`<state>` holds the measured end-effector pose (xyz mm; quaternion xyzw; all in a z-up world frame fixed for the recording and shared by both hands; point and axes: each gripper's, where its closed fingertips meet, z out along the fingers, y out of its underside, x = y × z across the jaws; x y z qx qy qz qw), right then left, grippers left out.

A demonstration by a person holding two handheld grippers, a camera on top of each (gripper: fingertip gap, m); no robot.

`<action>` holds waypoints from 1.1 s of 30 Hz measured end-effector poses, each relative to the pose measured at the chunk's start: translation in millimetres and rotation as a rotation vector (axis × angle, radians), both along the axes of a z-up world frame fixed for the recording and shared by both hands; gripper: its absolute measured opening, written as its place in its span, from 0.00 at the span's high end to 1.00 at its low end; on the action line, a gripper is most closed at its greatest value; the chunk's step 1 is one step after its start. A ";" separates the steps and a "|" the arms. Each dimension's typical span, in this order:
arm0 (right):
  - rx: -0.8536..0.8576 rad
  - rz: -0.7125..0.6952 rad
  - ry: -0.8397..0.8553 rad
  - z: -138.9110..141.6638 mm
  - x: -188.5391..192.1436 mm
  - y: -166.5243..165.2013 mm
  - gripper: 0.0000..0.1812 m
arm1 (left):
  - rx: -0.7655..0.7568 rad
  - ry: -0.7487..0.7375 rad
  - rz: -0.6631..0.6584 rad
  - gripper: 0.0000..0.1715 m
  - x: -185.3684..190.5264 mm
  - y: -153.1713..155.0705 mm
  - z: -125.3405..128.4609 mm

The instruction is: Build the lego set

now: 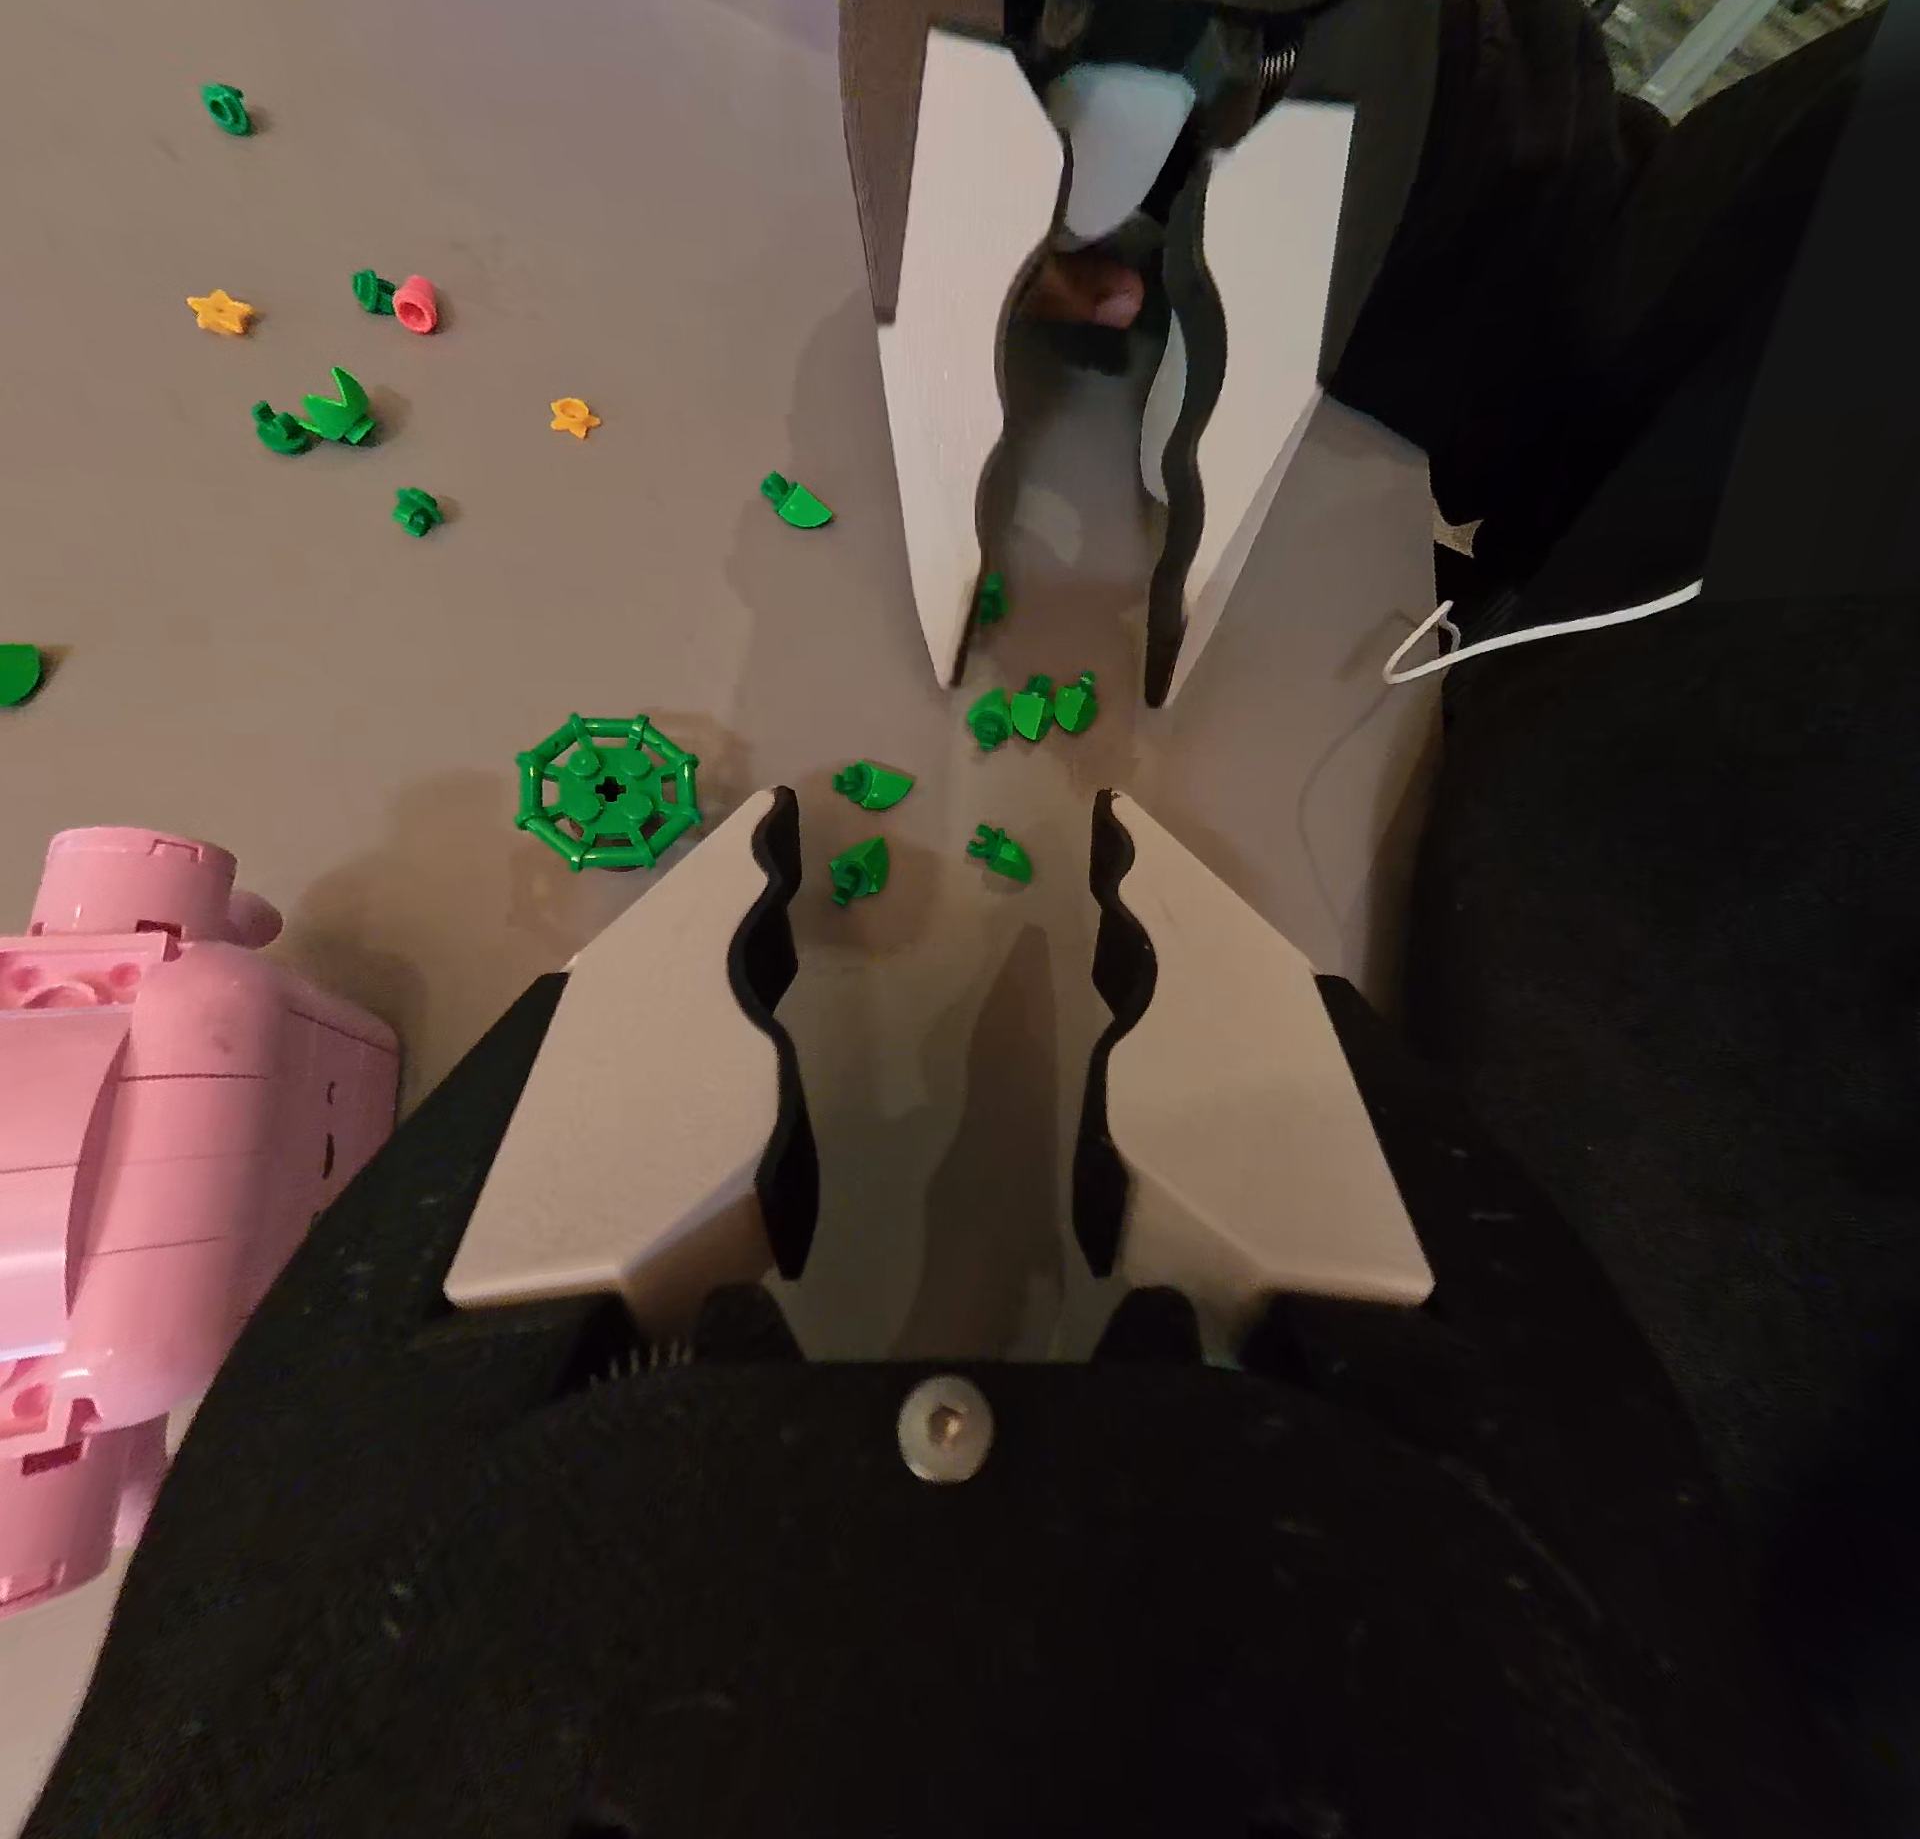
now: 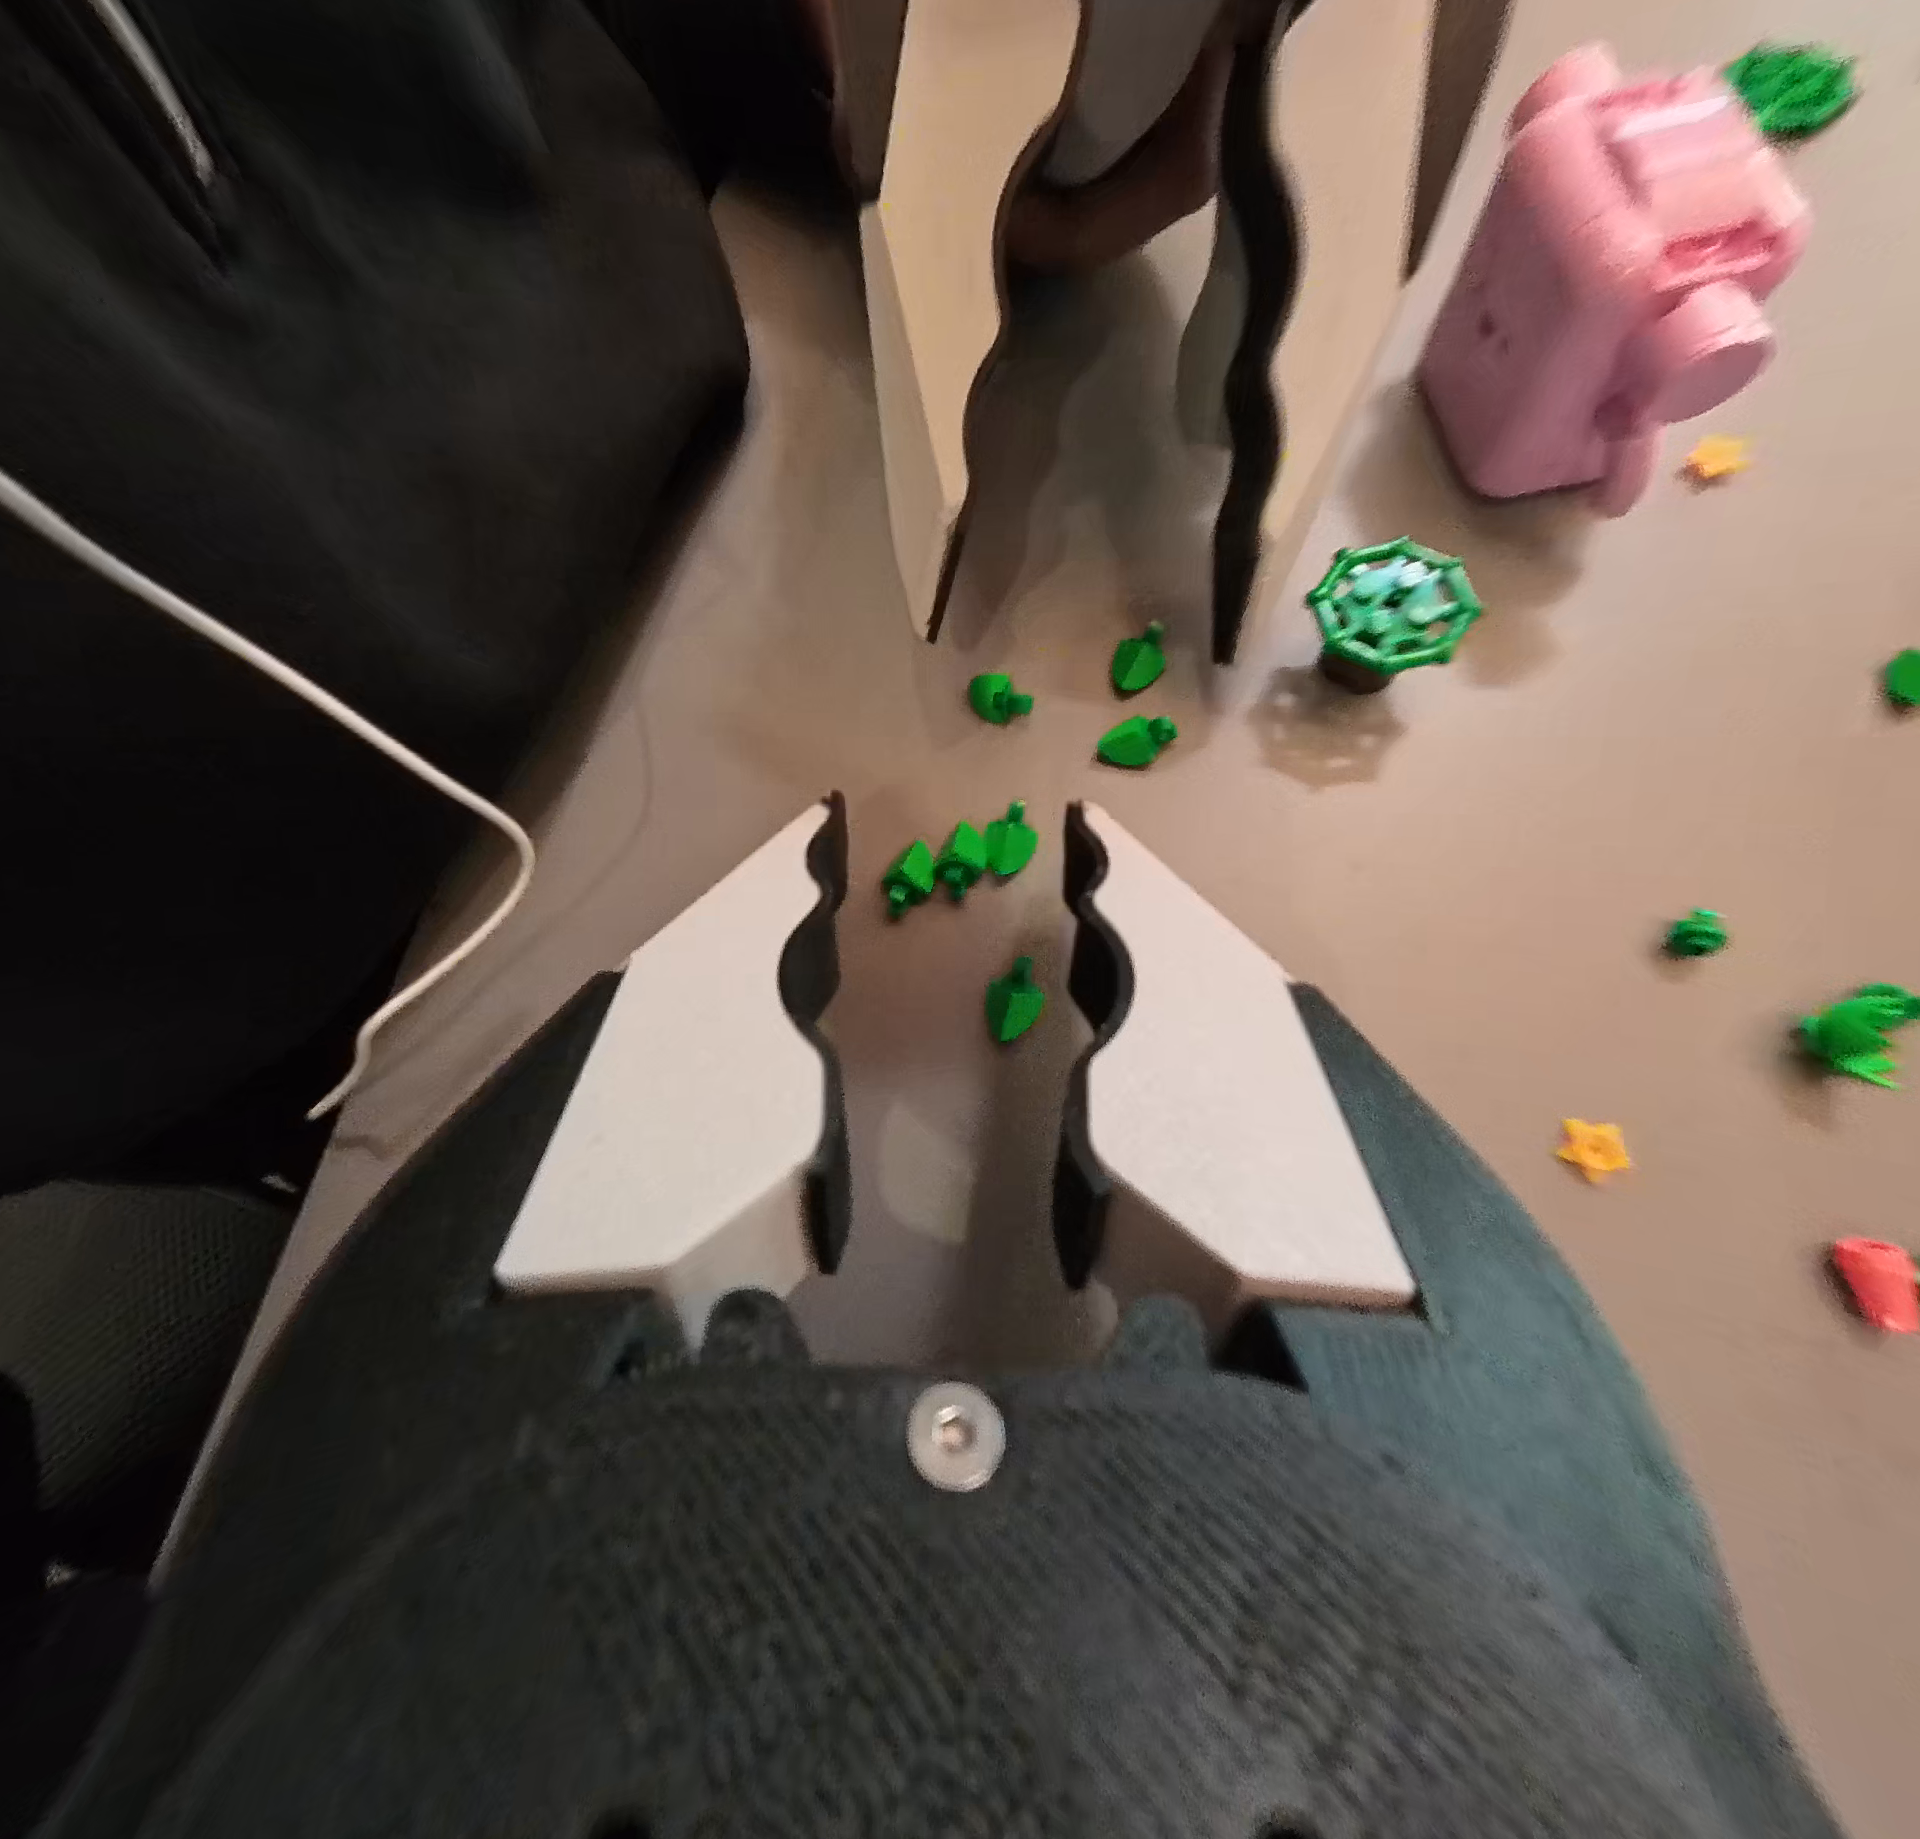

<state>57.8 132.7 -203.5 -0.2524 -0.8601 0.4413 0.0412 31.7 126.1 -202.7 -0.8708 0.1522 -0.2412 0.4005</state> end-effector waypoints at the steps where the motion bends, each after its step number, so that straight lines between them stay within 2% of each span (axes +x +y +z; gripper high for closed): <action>1: -0.021 -0.021 0.028 7.7 -3.6 4.0 0.79 | 0.002 0.000 0.000 0.69 0.0 0.0 0.3; 5: -0.103 -0.132 0.130 35.8 -15.8 29.8 0.83 | 0.004 0.002 -0.005 0.69 0.7 -0.4 0.5; 9: -0.170 -0.172 0.156 47.5 -18.9 40.1 0.85 | 0.009 0.009 -0.009 0.69 1.3 -0.9 0.6; 12: -0.152 -0.154 0.134 40.2 -18.3 34.8 0.85 | 0.011 0.010 -0.008 0.69 1.2 -0.8 0.8; 16: -0.018 -0.194 0.119 21.6 -21.6 46.0 0.85 | 0.011 0.006 -0.006 0.69 0.9 -0.6 1.1; 33: -0.005 -0.227 0.076 14.6 -21.2 53.9 0.81 | 0.035 -0.001 -0.004 0.70 0.6 -1.0 4.8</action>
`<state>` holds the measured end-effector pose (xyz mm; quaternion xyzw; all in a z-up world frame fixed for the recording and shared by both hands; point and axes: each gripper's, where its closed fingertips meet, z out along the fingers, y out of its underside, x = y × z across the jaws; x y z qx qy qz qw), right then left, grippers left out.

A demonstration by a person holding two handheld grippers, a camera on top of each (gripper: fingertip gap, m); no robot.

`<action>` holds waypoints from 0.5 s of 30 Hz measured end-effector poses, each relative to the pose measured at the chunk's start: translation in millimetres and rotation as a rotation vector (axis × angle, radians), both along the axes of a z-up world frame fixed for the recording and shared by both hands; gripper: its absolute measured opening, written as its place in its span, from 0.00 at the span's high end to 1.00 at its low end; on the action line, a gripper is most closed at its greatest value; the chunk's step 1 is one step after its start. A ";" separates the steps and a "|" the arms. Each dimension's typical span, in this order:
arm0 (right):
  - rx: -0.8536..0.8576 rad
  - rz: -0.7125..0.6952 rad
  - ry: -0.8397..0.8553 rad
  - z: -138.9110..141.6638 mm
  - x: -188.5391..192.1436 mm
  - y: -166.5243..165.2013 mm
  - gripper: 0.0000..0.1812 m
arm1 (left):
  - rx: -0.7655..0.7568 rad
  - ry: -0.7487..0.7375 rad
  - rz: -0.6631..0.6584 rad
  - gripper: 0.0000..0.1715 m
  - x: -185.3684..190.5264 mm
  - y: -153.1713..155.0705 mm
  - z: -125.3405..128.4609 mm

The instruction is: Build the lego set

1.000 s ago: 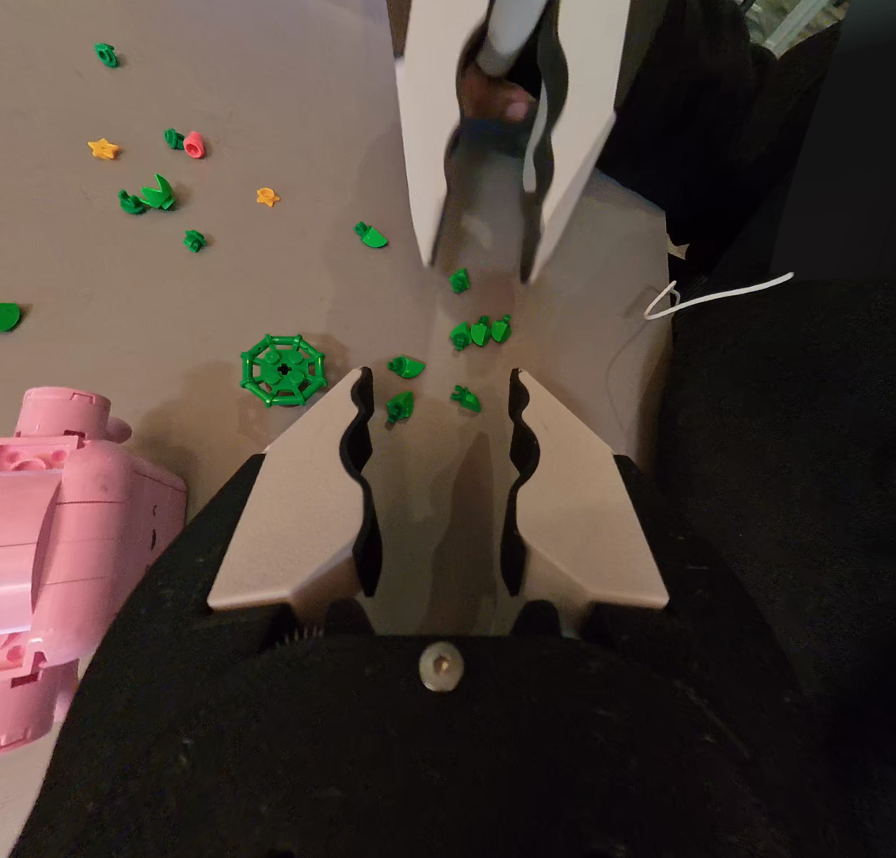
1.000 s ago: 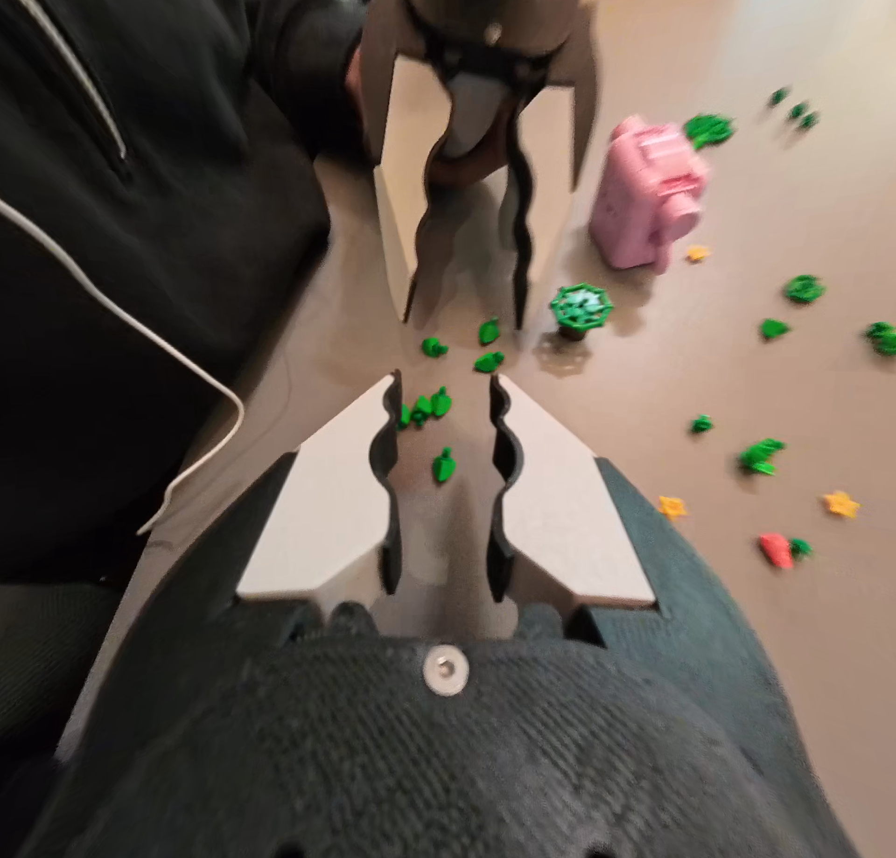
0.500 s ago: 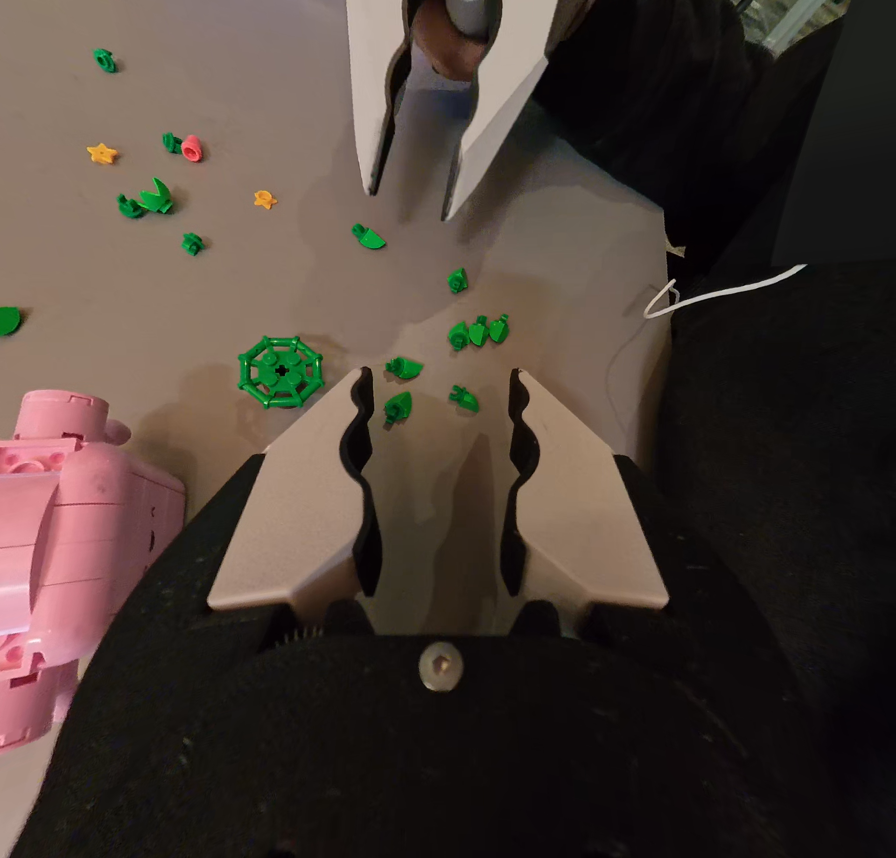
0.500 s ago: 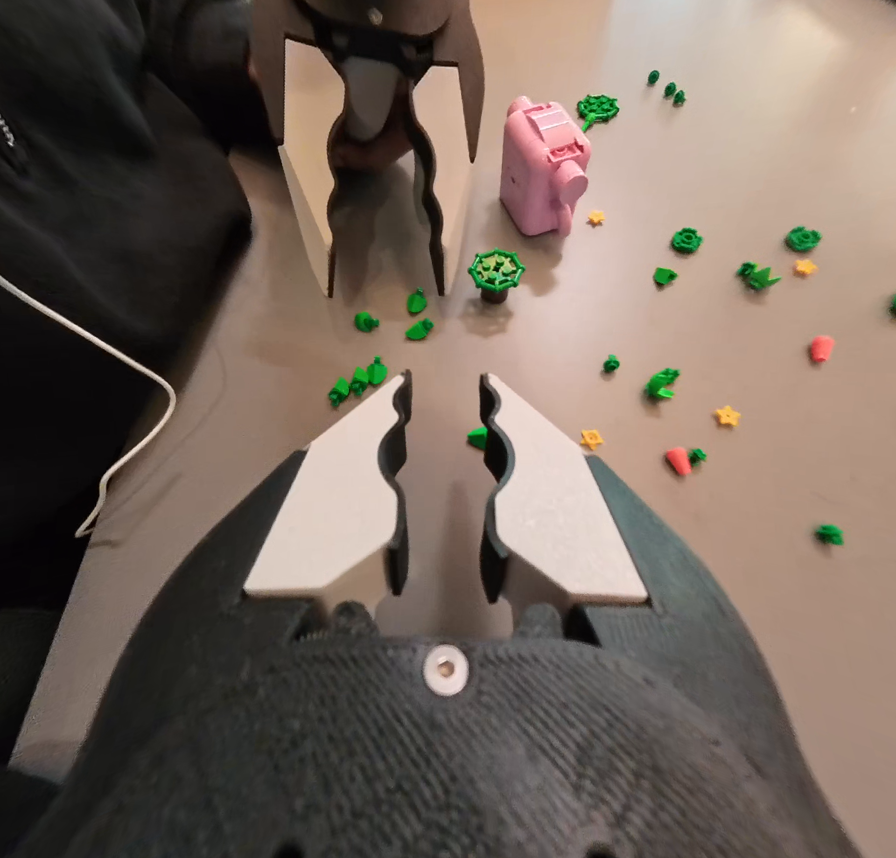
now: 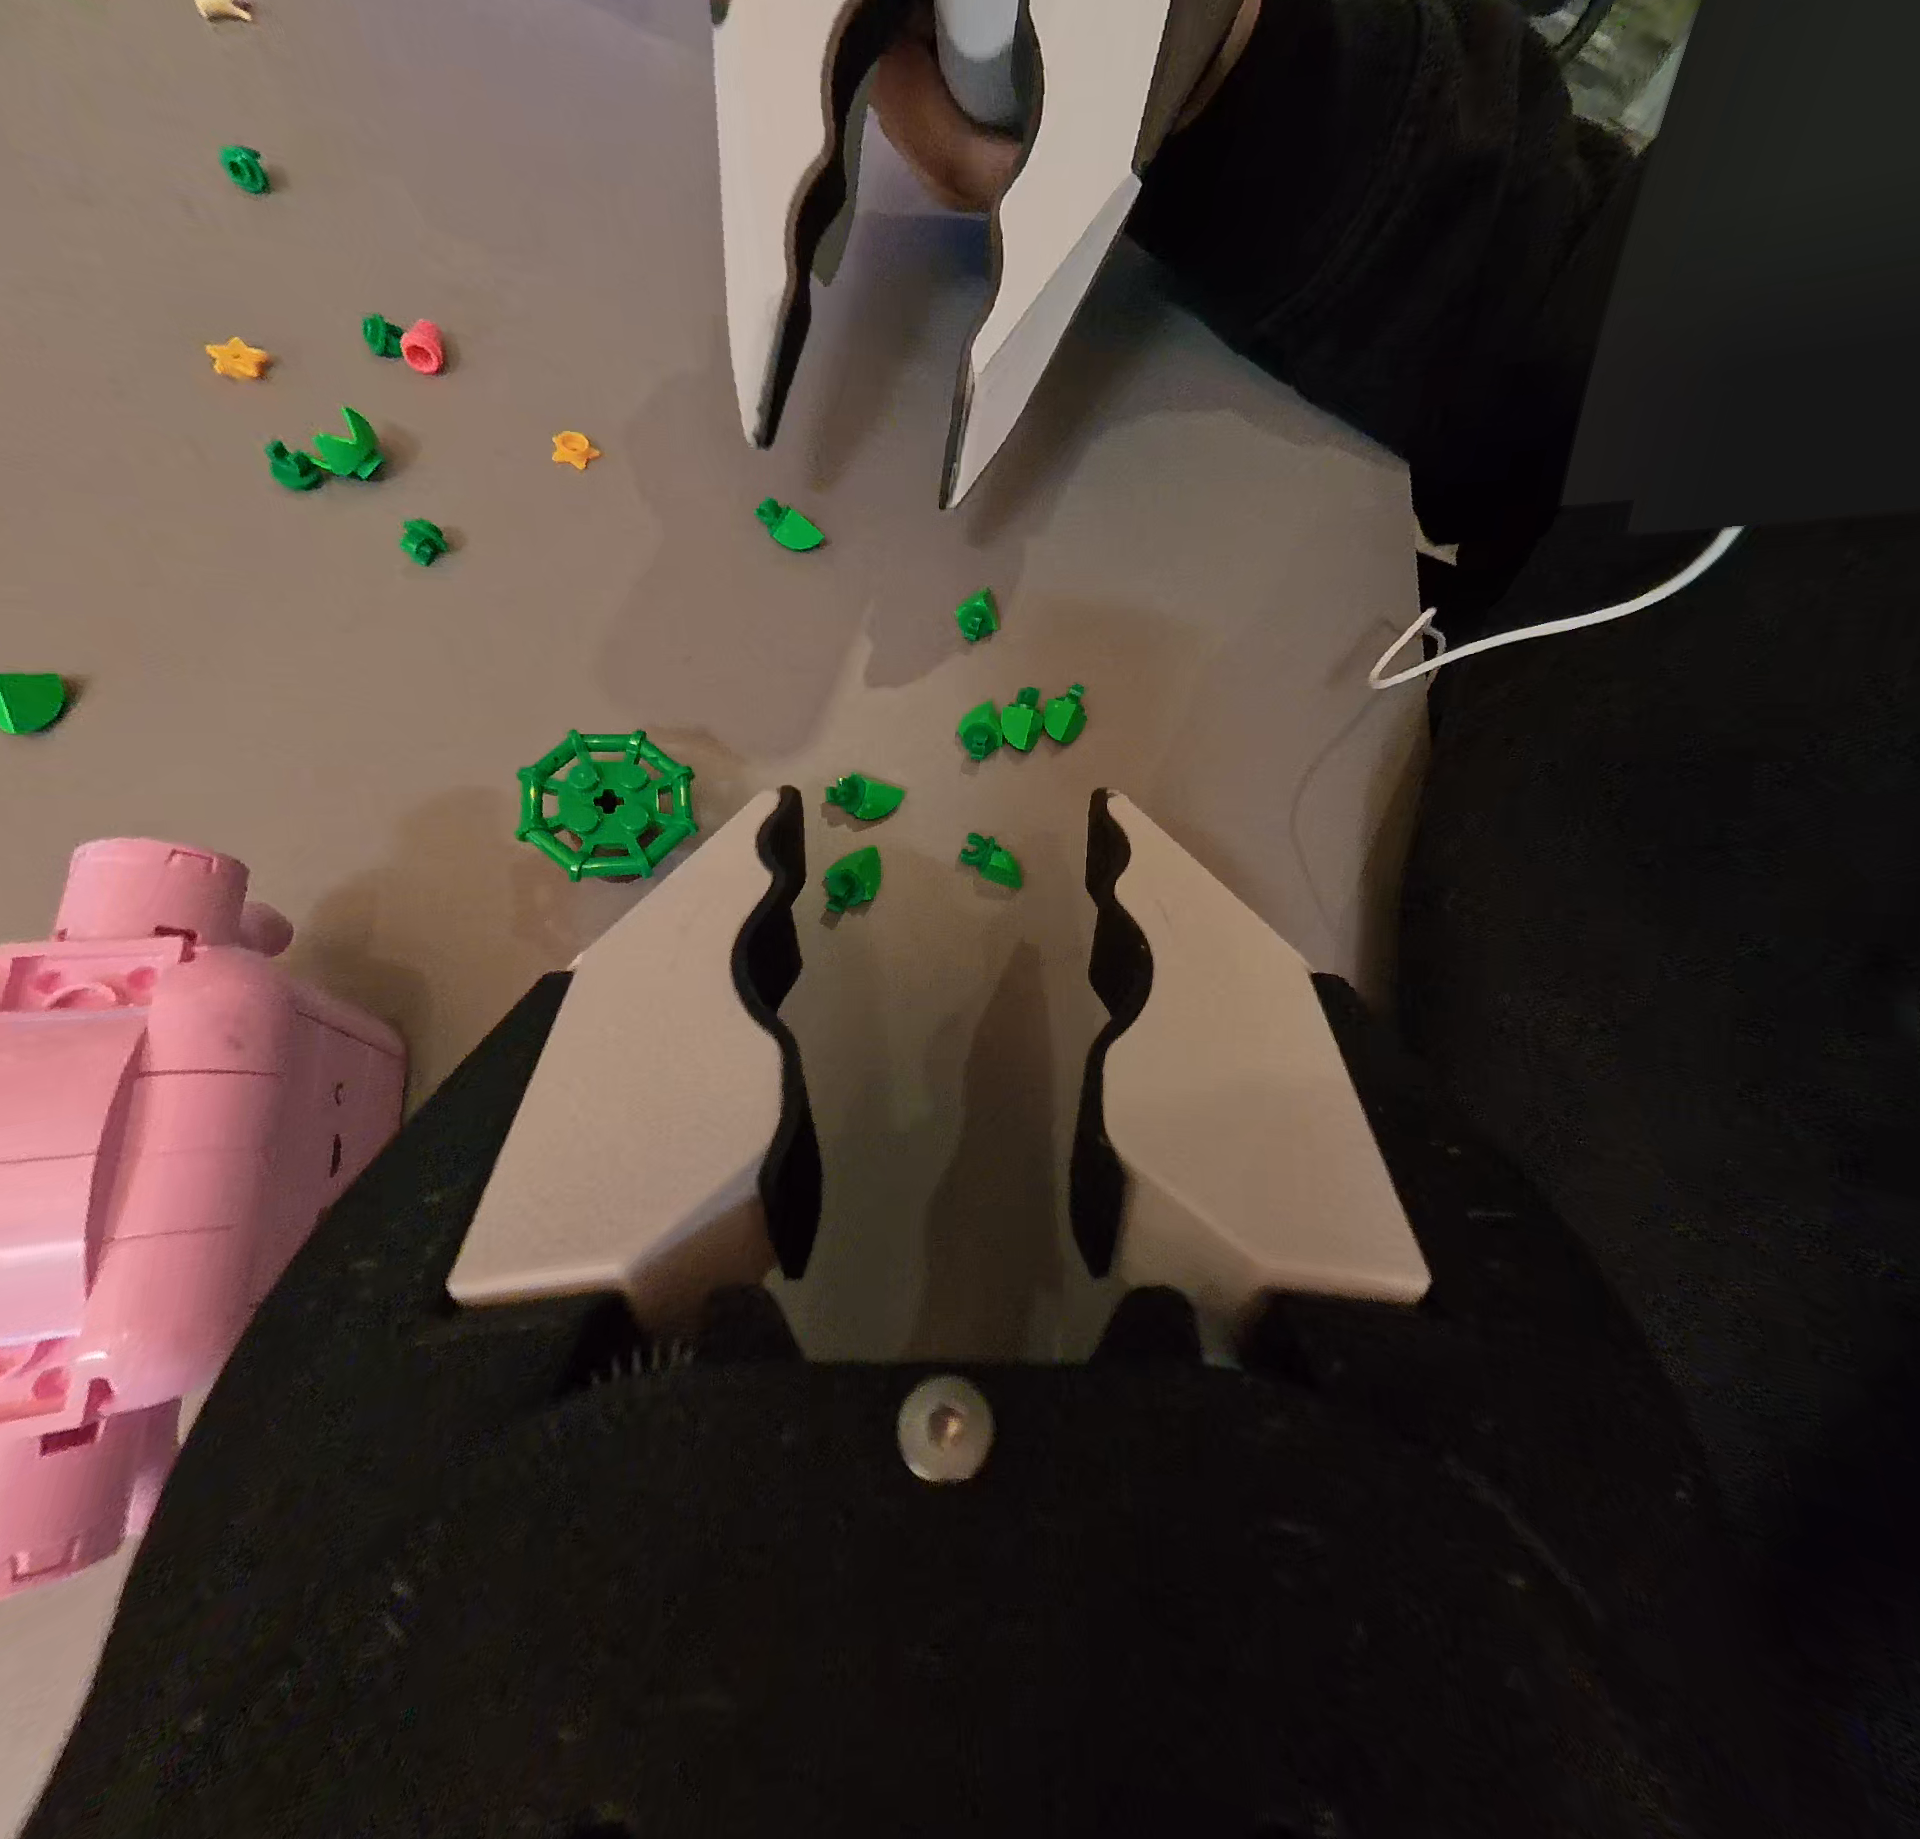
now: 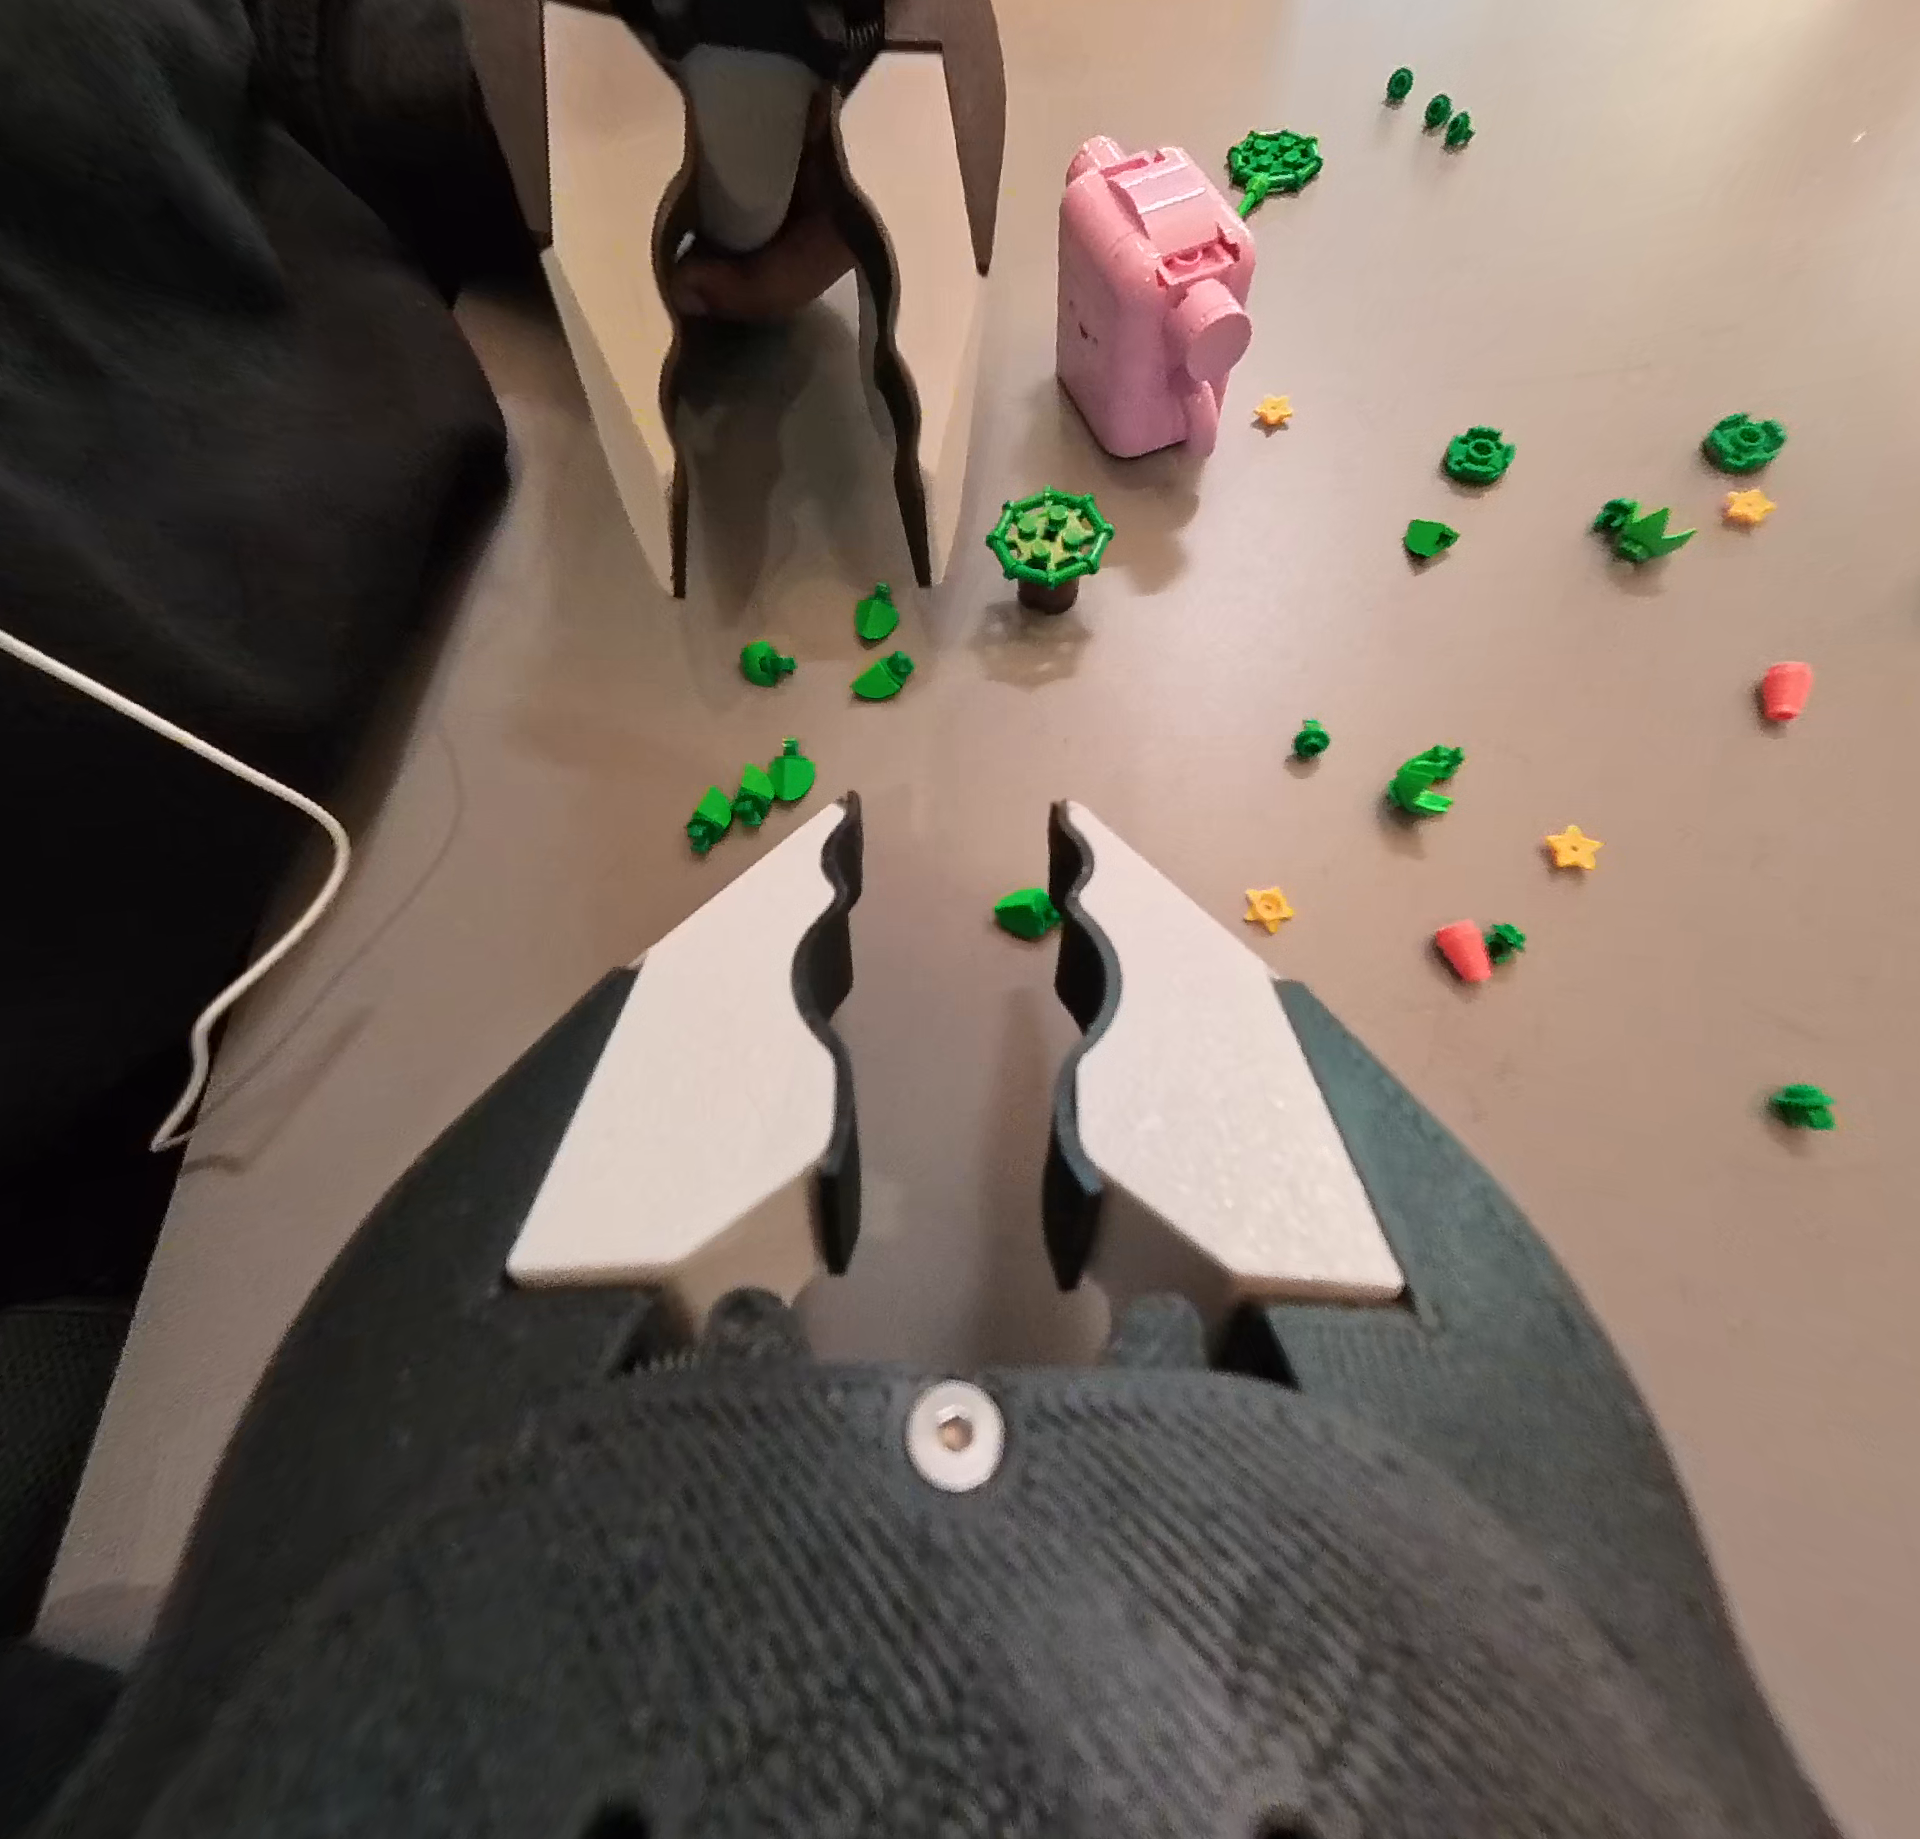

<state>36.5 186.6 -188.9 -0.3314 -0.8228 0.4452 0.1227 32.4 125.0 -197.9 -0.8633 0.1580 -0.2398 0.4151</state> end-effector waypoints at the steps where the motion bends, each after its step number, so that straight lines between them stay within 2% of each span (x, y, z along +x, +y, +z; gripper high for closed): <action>1: 0.007 0.004 -0.009 -1.0 1.7 0.0 0.82 | 0.010 -0.006 0.003 0.70 -0.5 0.1 1.8; 5: 0.067 0.009 -0.100 -12.4 18.1 6.6 0.86 | 0.066 -0.030 0.025 0.73 -5.3 1.0 11.2; 10: 0.079 0.076 -0.159 -25.8 32.5 -8.2 0.87 | 0.091 -0.046 0.048 0.74 -10.7 2.7 15.7; 13: 0.105 0.108 -0.117 -26.5 31.2 -18.1 0.86 | 0.087 -0.049 0.049 0.74 -11.1 3.4 15.2; 15: 0.131 0.130 -0.080 -27.0 30.5 -22.8 0.90 | 0.090 -0.049 0.051 0.74 -11.6 3.7 15.6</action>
